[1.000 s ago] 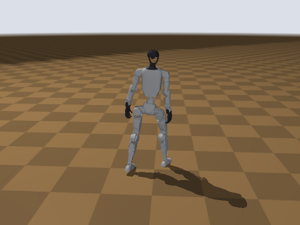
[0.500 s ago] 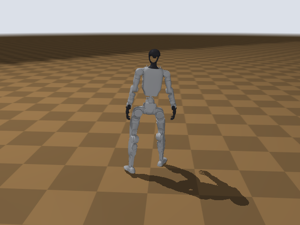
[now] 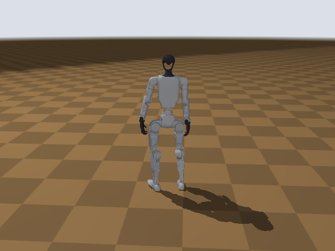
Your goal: Kungfu
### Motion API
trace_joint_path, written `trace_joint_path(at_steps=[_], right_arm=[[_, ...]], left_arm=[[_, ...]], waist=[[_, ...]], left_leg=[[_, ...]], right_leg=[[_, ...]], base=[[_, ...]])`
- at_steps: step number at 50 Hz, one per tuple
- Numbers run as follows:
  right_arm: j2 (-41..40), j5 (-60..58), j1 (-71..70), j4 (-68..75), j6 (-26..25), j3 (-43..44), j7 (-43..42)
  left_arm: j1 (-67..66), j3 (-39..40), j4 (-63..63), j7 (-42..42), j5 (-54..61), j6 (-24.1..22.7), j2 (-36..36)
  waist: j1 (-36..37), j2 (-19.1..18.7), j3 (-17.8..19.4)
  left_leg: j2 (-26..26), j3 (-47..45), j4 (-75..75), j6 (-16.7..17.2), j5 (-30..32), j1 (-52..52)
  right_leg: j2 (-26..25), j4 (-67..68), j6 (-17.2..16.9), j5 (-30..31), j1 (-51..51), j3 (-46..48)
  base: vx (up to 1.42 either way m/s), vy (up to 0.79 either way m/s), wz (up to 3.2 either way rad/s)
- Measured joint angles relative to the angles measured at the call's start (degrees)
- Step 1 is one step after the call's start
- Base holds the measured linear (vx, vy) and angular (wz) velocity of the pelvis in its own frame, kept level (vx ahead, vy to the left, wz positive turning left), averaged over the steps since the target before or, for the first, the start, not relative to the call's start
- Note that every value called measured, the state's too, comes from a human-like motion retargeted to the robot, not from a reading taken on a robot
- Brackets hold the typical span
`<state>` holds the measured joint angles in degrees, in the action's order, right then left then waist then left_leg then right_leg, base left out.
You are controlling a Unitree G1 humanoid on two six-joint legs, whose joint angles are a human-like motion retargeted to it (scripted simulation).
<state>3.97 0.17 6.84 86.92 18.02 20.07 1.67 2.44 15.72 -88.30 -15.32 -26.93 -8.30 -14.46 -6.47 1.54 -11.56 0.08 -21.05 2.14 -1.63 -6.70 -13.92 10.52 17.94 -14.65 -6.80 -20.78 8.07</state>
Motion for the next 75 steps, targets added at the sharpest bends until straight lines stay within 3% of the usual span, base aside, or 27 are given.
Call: trace_joint_path(at_steps=[3, 5, 8, 11, 15, 19, 23, 27, 32, 35, 39, 45, 52, 55, 57, 60, 62, 63, 65, 67, 70, 72, 75], right_arm=[[-1.68, 7.74, 2.11, 2.51, 0.00, 2.34, 3.68], [-2.44, 10.82, 3.41, 4.09, -0.85, 3.79, 5.90], [-2.55, 10.56, 3.70, 5.19, -2.76, 4.83, 7.33], [-1.32, 6.29, 2.82, 3.98, -2.89, 3.81, 3.97], [0.18, -1.10, 0.73, 1.79, -2.89, 1.13, -0.89], [-0.02, 0.38, 0.14, -2.42, -1.23, 2.34, 2.36], [-0.60, 11.68, 0.08, -6.33, -0.42, 4.75, 7.71], [-0.55, 26.47, -2.28, -8.03, -2.09, 8.45, 14.60], [-0.23, 49.20, -5.69, -10.90, -5.10, 15.58, 23.09], [-0.35, 63.51, -7.46, -13.01, -5.58, 21.40, 26.20], [0.01, 80.42, -9.03, -14.06, -5.25, 31.36, 26.63], [3.02, 95.25, -10.74, -10.58, -5.30, 40.19, 23.95], [4.12, 91.13, -7.89, -9.26, -5.08, 39.22, 23.50], [4.17, 85.69, -6.37, -9.29, -4.32, 37.74, 22.97], [4.65, 78.95, -5.28, -8.64, -3.07, 35.58, 21.60], [5.51, 61.23, -2.99, -7.47, 0.17, 28.53, 17.61], [6.64, 42.81, -1.54, -7.68, 2.33, 21.00, 13.24], [7.69, 31.99, -0.85, -7.94, 3.21, 17.18, 11.53], [10.71, 8.78, 0.92, -9.04, 4.56, 9.40, 9.86], [15.02, -14.09, 2.21, -10.00, 4.78, 0.48, 9.43], [19.39, -46.96, 1.27, -12.04, 2.77, -10.43, 8.35], [19.62, -66.27, -0.71, -12.24, 1.74, -15.25, 4.21], [18.82, -81.99, -2.73, -11.97, -0.83, -18.44, -3.55]], left_arm=[[-2.87, 2.21, -1.99, 0.48, -1.59, 3.11, -0.48], [-5.06, 3.33, -3.30, 1.44, -0.44, 4.57, -0.40], [-6.97, 4.59, -5.36, 2.51, 5.44, 4.63, 0.81], [-8.32, 5.78, -6.27, 1.04, 12.49, 3.48, 3.29], [-10.48, 8.38, -5.34, -2.31, 17.66, 2.12, 5.31], [-10.03, 9.14, -5.06, -1.10, 20.09, 0.58, 5.01], [-8.06, 11.29, -3.90, 0.82, 26.61, -0.34, 4.79], [-6.16, 16.62, 0.60, -3.71, 40.62, -1.18, 6.41], [-2.25, 25.18, 6.34, -14.69, 67.56, 2.14, 8.27], [0.96, 31.66, 8.85, -20.75, 88.08, 4.37, 8.81], [4.64, 41.66, 9.75, -19.54, 105.55, 7.66, 7.89], [4.62, 44.76, 9.91, -16.17, 108.92, 6.80, 4.70], [1.13, 43.99, 10.31, -16.23, 103.78, 6.38, 3.46], [0.10, 42.21, 10.00, -15.44, 98.85, 5.38, 2.71], [-0.62, 39.29, 9.44, -15.19, 92.66, 4.31, 1.74], [-2.90, 32.45, 9.51, -15.28, 76.61, 2.15, 0.01], [-5.09, 24.45, 10.61, -15.03, 60.43, -1.79, -2.29], [-5.98, 19.26, 11.50, -15.17, 50.99, -4.21, -4.25], [-5.76, 7.72, 13.52, -15.03, 26.60, -7.89, -8.99], [-3.59, -2.39, 16.11, -15.15, -6.60, -10.21, -13.41], [-0.99, -16.62, 23.23, -10.17, -51.50, -11.00, -17.72], [-0.69, -23.99, 25.27, -1.36, -66.38, -11.38, -18.87], [-2.45, -24.79, 23.61, 5.01, -71.07, -11.59, -16.52]], waist=[[1.77, 1.35, -2.09], [2.82, 3.19, -3.95], [4.97, 4.50, -5.08], [2.77, 2.70, -3.85], [3.62, 2.66, -3.42], [2.61, 2.50, -2.96], [3.88, 2.97, -3.18], [4.17, 2.88, -2.73], [4.74, 2.15, -1.56], [5.26, 1.55, -1.42], [3.91, 1.14, -4.29], [4.20, 1.48, -2.24], [4.31, 0.78, -1.99], [4.64, -0.09, -1.68], [4.52, -0.65, -1.79], [2.12, -0.94, -2.58], [1.86, -0.73, -0.31], [0.99, -0.93, 1.44], [0.11, -0.88, 4.17], [1.39, -0.57, 4.48], [2.82, 0.78, 3.36], [2.76, 1.04, 2.25], [3.88, 1.61, 2.31]], left_leg=[[-0.77, 0.33, -0.66, -0.11, 0.21, -0.01], [-2.15, 0.39, -0.42, -0.34, 0.07, -0.56], [-2.37, -0.57, 0.04, -0.26, 0.16, -1.59], [-2.04, 1.59, 0.31, -0.09, 0.63, -1.75], [-1.48, -2.08, -0.28, -0.30, 0.76, -1.41], [-1.29, -0.97, -0.10, -0.26, 1.43, -1.71], [-0.92, -0.63, 0.42, -0.19, 1.87, -2.32], [-0.52, -0.59, 0.97, -0.22, 2.23, -2.71], [0.04, -0.46, 2.09, -0.29, 2.74, -3.13], [0.56, -2.18, 2.37, -1.28, 1.75, -3.45], [1.04, -6.34, 1.14, -1.83, -2.82, -4.42], [1.69, -7.07, 1.71, -1.45, 2.57, -3.96], [2.86, -7.70, 1.09, 0.74, 4.18, -2.28], [3.79, -7.56, 1.18, 3.64, 4.44, -2.11], [3.91, -3.19, 2.91, 8.12, 1.53, -3.61], [1.55, 8.52, 7.19, 8.79, -3.90, -9.24], [-0.92, 14.99, 8.72, 8.57, -5.76, -10.05], [-2.21, 19.11, 9.67, 9.34, -6.36, -9.79], [-4.04, 22.87, 10.81, 10.02, -6.27, -9.05], [-3.40, 22.17, 10.97, 10.03, -3.80, -8.90], [-3.84, 21.75, 12.67, 8.03, 1.64, -10.61], [-4.54, 22.23, 13.26, 7.34, 3.24, -11.30], [-4.15, 19.89, 12.47, 7.44, 3.68, -9.83]], right_leg=[[-0.74, -4.36, 8.20, -3.12, 3.80, 5.90], [0.92, -10.08, 10.23, -0.62, 6.49, 13.36], [-0.13, -11.22, 9.23, -0.06, 5.13, 7.12], [1.53, -11.84, 6.72, 0.77, 5.92, 12.78], [0.58, -10.62, 8.72, 0.92, 3.87, 8.78], [0.33, -10.55, 9.05, 0.73, 4.11, 8.54], [0.34, -10.23, 9.49, 0.61, 3.82, 8.72], [0.05, -9.86, 10.20, 0.60, 3.46, 8.30], [-0.36, -9.33, 11.75, 0.34, 3.32, 8.36], [-0.38, -9.95, 15.20, -2.77, 3.78, 10.63], [1.77, -10.68, 15.95, -5.35, 3.91, 19.13], [2.25, -10.64, 13.62, 0.53, 3.92, 17.69], [0.82, -10.65, 13.00, -0.52, 4.69, 16.32], [-0.77, -10.01, 12.11, -5.21, 4.68, 14.83], [-2.94, -8.57, 10.03, -10.46, 3.44, 9.94], [-10.15, -7.01, 12.81, -13.48, -0.55, -10.41], [-14.82, -6.47, 14.20, -10.75, -0.59, -22.30], [-15.49, -6.98, 14.86, -8.25, 0.55, -23.69], [-12.38, -8.91, 14.68, -3.70, 2.50, -16.42], [-10.95, -10.07, 14.32, -4.70, 3.83, -10.48], [-10.60, -11.08, 14.43, -4.47, 4.16, -11.56], [-9.95, -11.35, 14.01, -4.36, 4.08, -10.63], [-9.34, -11.43, 14.03, -2.88, 4.64, -10.67]], base=[[0.11, -0.01, 0.12], [0.11, -0.03, 0.20], [-0.02, 0.03, -0.06], [-0.13, 0.13, 0.41], [-0.09, 0.04, -0.77], [-0.11, -0.03, 0.23], [-0.03, -0.02, 0.05], [-0.11, -0.01, -0.01], [-0.12, -0.01, -0.03], [-0.13, -0.03, 0.10], [-0.07, -0.05, 0.57], [-0.06, -0.03, -0.19], [0.01, -0.03, -0.15], [0.00, 0.00, 0.00], [-0.07, -0.03, 0.26], [-0.06, -0.08, 0.64], [-0.09, -0.10, 0.45], [-0.15, -0.07, 0.94], [-0.14, -0.05, 1.13], [-0.08, -0.05, 0.58], [0.03, -0.07, 0.30], [0.14, -0.01, -0.06], [0.15, 0.07, -0.61]])
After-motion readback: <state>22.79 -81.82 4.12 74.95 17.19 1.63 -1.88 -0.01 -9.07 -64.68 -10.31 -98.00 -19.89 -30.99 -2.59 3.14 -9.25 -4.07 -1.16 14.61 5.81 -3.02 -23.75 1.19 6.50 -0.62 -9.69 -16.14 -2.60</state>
